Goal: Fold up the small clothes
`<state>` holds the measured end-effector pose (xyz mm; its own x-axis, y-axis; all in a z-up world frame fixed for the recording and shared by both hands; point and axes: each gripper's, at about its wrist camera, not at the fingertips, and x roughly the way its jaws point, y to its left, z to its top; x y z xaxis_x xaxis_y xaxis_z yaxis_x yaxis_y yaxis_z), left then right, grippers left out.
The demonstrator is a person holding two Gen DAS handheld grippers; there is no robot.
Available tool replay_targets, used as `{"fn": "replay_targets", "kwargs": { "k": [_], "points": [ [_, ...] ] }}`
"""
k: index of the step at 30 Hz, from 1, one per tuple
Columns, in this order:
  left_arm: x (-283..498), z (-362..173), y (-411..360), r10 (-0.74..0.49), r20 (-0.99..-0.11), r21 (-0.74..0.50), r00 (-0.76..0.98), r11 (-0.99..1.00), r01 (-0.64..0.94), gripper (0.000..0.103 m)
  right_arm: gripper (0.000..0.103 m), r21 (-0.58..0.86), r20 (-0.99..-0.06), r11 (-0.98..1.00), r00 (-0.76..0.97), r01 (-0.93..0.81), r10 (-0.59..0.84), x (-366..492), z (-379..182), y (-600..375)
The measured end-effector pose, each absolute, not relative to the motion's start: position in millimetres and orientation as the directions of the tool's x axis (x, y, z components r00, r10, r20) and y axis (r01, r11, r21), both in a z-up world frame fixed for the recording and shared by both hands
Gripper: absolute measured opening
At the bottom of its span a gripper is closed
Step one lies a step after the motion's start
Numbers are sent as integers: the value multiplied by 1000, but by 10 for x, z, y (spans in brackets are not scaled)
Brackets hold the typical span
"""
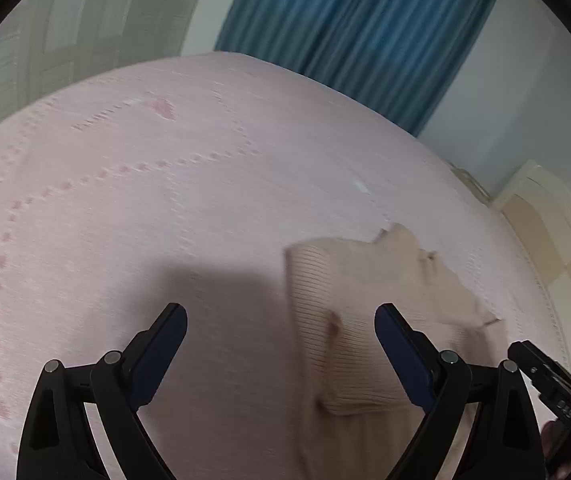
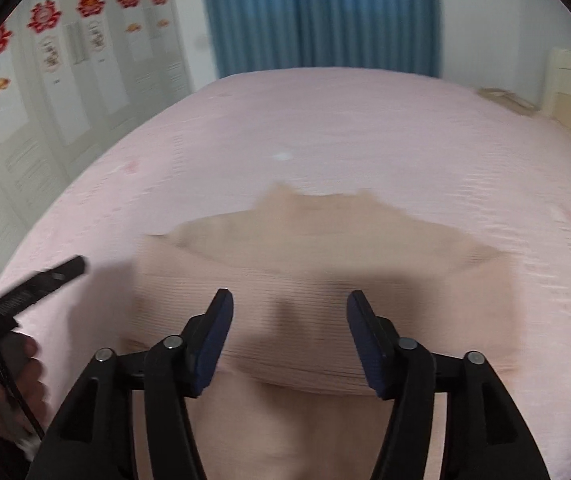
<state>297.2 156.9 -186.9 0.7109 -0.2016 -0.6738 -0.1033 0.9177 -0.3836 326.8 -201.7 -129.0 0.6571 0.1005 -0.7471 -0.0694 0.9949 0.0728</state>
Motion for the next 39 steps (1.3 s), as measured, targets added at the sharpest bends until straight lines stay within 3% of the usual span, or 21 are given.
{"fn": "replay_targets", "kwargs": {
  "k": [4, 6, 7, 8, 16, 20, 22, 23, 24, 33, 35, 39],
  "points": [
    [3000, -1926, 1240, -242, -676, -361, 696, 932, -27, 80, 62, 79, -764, 997, 642, -3, 62, 3256, -1419, -2524],
    [3022, -1967, 1121, -236, -685, -332, 690, 943, -7, 63, 62, 103, -771, 995, 633, 17, 70, 3246, -1486, -2716],
    [3030, -1984, 1056, -211, -688, -297, 695, 955, -5, 46, 62, 118, -771, 993, 632, 27, 74, 3223, -1540, -2833],
    [3043, -1998, 1017, -191, -691, -272, 698, 962, -6, 41, 62, 126, -769, 991, 635, 36, 75, 3201, -1580, -2903],
    [3234, -2221, 830, -186, -727, -243, 661, 970, 6, 41, 62, 230, -798, 966, 591, 119, 117, 3128, -1855, -3288],
    [3255, -2254, 728, -138, -740, -185, 659, 983, -2, 41, 63, 166, -787, 981, 613, 100, 70, 3066, -1804, -3318],
    [3269, -2229, 688, -112, -738, -161, 665, 987, -12, 31, 63, 129, -800, 987, 598, 92, 48, 3052, -1862, -3318],
    [3274, -2214, 673, -94, -736, -144, 671, 989, -19, 17, 63, 117, -809, 989, 586, 89, 42, 3057, -1899, -3316],
    [3282, -2191, 664, -80, -731, -130, 678, 991, -23, 15, 63, 103, -819, 991, 573, 90, 33, 3063, -1934, -3316],
    [3307, -1985, 701, -109, -673, -202, 732, 979, -40, 10, 63, 163, -836, 974, 546, 155, 53, 3185, -2085, -3473],
    [3290, -1926, 746, -121, -653, -228, 748, 973, -41, 6, 53, 168, -824, 966, 566, 196, 28, 3180, -2056, -3536],
    [3309, -1900, 847, -173, -651, -293, 739, 956, -35, 6, 51, 168, -834, 954, 552, 248, 3, 3177, -2094, -3623]
  ]
}}
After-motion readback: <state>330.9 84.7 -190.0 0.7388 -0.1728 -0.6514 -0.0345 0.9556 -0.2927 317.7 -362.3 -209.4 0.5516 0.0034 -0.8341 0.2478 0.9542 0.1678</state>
